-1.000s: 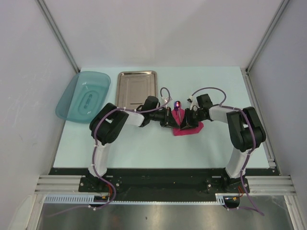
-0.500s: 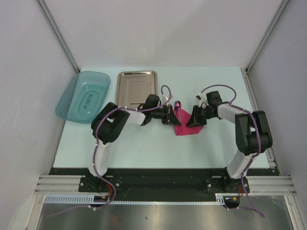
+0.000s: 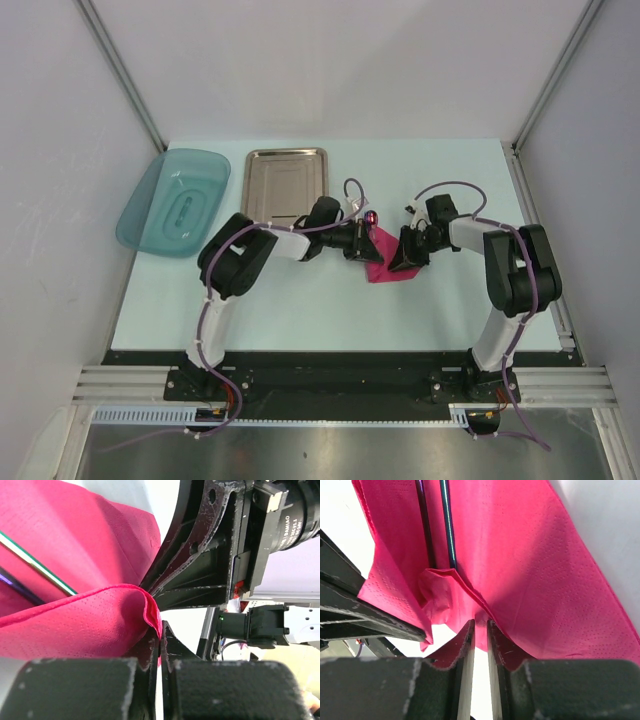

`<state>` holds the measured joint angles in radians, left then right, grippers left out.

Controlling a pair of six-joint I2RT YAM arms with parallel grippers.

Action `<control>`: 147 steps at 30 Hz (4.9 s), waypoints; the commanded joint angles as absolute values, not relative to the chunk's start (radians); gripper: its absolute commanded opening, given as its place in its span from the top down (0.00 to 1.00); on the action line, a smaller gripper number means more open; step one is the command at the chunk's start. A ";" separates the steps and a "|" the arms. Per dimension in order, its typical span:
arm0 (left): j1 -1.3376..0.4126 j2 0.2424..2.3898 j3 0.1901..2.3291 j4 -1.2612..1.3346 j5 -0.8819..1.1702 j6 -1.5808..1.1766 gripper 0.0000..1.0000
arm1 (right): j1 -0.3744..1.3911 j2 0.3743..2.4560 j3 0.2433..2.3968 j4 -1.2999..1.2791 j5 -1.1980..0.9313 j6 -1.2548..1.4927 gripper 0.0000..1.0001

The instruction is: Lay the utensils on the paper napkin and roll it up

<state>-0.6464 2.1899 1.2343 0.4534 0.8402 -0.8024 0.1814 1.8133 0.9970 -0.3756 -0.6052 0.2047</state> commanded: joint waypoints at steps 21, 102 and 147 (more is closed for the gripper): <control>-0.701 2.266 1.338 0.384 0.824 -0.655 1.00 | 0.189 1.815 1.019 -0.357 -0.615 0.212 0.79; -0.549 2.068 1.187 0.432 0.831 -0.707 0.62 | 0.147 1.838 1.072 -0.391 -0.529 0.144 1.00; -0.580 2.286 1.339 0.310 0.709 -0.653 0.77 | 0.313 1.686 1.042 -0.330 -0.644 0.236 0.73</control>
<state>-0.5739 2.2650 1.3228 0.3603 0.7692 -0.7052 0.2943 1.6684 1.0595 -0.3695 -0.6395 0.2165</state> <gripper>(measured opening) 0.225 0.292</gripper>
